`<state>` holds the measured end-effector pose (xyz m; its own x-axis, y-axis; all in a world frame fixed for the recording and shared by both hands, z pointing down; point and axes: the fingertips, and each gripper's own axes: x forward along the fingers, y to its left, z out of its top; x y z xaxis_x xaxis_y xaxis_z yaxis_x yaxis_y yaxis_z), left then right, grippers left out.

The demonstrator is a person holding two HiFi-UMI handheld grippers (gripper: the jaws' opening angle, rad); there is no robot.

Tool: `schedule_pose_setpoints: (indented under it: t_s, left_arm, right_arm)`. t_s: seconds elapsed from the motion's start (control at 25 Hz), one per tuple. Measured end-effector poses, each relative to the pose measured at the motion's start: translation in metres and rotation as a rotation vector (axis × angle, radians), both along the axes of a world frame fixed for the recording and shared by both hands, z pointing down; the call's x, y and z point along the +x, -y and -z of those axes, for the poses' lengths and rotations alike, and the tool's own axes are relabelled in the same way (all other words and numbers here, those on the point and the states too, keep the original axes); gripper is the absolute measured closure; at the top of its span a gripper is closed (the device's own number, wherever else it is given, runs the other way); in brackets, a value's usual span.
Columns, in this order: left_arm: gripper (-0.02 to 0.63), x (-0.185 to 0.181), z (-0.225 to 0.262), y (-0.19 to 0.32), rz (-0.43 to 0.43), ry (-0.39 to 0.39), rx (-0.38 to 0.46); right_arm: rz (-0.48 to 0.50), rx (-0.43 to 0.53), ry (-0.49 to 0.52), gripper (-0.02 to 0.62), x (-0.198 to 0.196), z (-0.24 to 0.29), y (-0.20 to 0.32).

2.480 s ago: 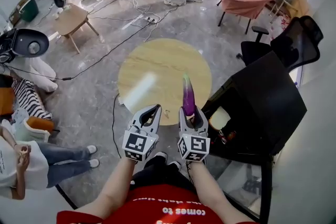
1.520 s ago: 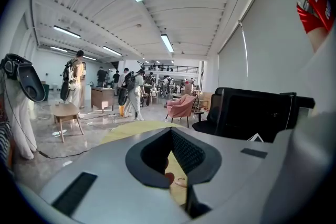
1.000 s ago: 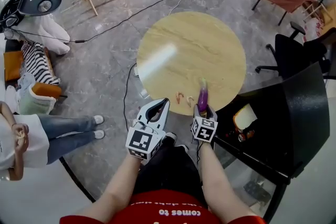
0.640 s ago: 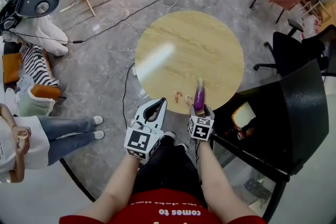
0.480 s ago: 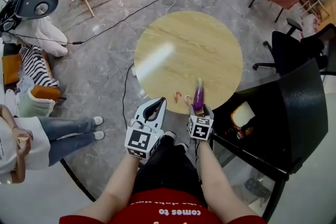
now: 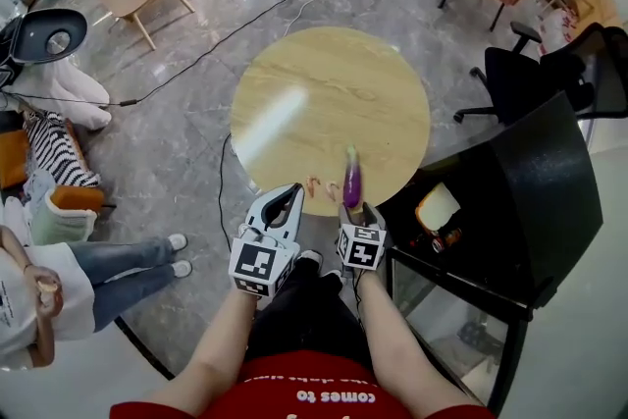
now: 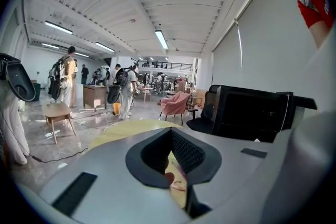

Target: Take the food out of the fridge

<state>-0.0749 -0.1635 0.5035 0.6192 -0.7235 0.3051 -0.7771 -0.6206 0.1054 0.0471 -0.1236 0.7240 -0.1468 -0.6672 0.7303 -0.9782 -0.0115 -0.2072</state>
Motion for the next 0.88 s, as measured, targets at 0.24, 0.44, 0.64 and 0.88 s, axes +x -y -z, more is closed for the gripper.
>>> schedule_pose_setpoints:
  t_s: [0.24, 0.44, 0.64, 0.88]
  left_arm:
    - [0.603, 0.027, 0.008, 0.001, -0.068, -0.018, 0.02]
    - [0.603, 0.047, 0.005, -0.005, -0.138, -0.012, 0.009]
    - [0.603, 0.067, -0.004, -0.016, -0.204, 0.004, 0.0]
    - [0.603, 0.08, -0.029, -0.031, -0.264, 0.041, -0.028]
  right_arm:
    - [-0.155, -0.003, 0.194, 0.37, 0.027, 0.0, -0.018]
    - [-0.632, 0.101, 0.574, 0.371, 0.09, 0.0, -0.042]
    - [-1.128, 0.257, 0.843, 0.371, 0.167, -0.022, -0.078]
    - [-1.333, 0.34, 1.036, 0.337, 0.208, -0.055, -0.096]
